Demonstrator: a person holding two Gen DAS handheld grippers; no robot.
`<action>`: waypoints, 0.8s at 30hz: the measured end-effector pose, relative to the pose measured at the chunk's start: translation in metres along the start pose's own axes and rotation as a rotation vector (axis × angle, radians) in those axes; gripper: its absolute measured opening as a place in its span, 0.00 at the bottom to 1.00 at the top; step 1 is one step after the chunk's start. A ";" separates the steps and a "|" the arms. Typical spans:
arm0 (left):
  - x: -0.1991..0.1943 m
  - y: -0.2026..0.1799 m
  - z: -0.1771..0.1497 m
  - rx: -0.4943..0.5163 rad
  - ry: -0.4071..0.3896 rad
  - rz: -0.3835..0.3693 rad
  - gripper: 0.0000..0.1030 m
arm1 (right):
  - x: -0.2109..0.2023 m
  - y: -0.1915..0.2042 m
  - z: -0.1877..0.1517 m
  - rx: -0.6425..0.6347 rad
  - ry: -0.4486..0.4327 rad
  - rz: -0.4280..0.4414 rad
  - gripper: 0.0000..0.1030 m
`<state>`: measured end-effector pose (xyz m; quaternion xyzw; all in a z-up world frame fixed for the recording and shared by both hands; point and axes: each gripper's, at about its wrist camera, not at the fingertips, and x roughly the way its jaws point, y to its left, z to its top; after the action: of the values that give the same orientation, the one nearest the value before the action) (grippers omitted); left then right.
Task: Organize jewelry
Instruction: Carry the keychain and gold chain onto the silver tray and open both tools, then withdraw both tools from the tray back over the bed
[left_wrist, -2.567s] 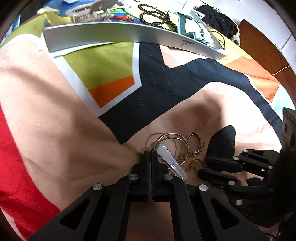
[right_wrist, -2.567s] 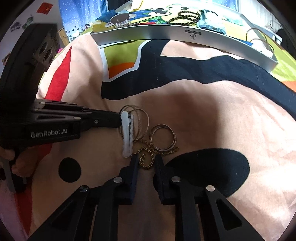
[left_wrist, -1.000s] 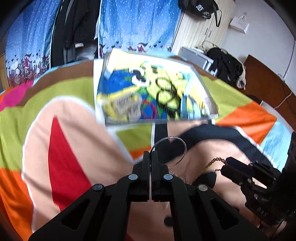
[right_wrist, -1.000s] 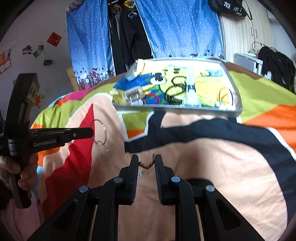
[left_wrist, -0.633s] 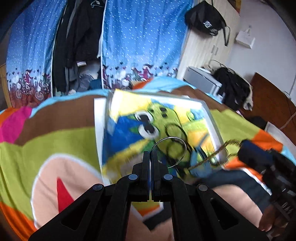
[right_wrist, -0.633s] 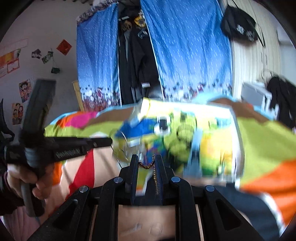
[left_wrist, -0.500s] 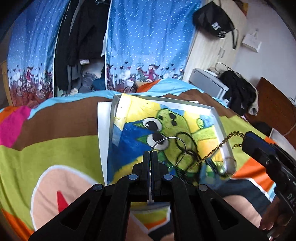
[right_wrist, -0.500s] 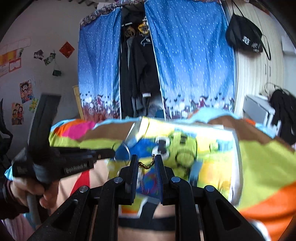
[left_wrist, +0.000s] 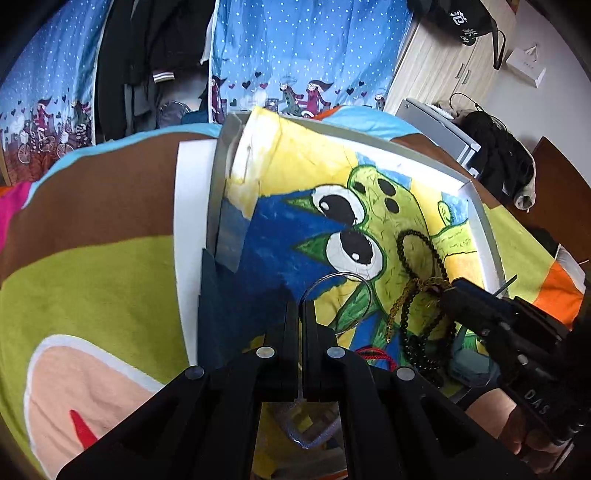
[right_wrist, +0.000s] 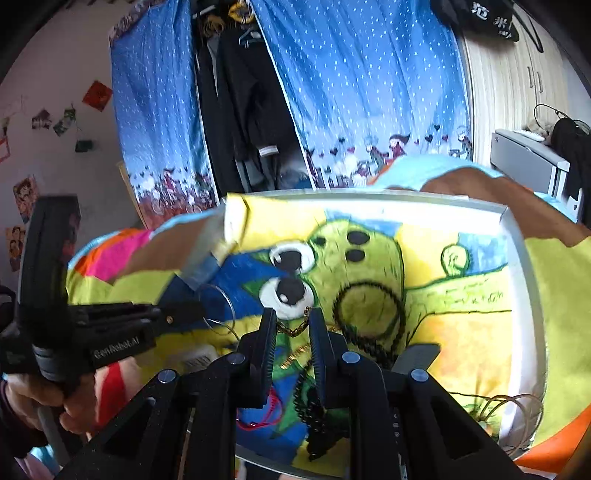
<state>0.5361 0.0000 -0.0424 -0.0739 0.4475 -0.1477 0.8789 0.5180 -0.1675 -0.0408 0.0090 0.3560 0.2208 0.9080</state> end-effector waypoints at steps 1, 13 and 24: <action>0.000 0.000 -0.001 0.002 0.001 0.004 0.00 | 0.004 -0.001 -0.003 -0.003 0.009 0.000 0.17; -0.043 -0.002 -0.001 -0.057 -0.097 0.022 0.52 | -0.005 -0.007 -0.010 0.010 0.029 -0.056 0.23; -0.144 -0.031 -0.025 -0.034 -0.291 0.031 0.82 | -0.090 0.007 -0.001 0.001 -0.092 -0.097 0.57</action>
<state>0.4299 0.0177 0.0611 -0.1025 0.3188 -0.1142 0.9353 0.4560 -0.1976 0.0170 0.0022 0.3140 0.1758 0.9330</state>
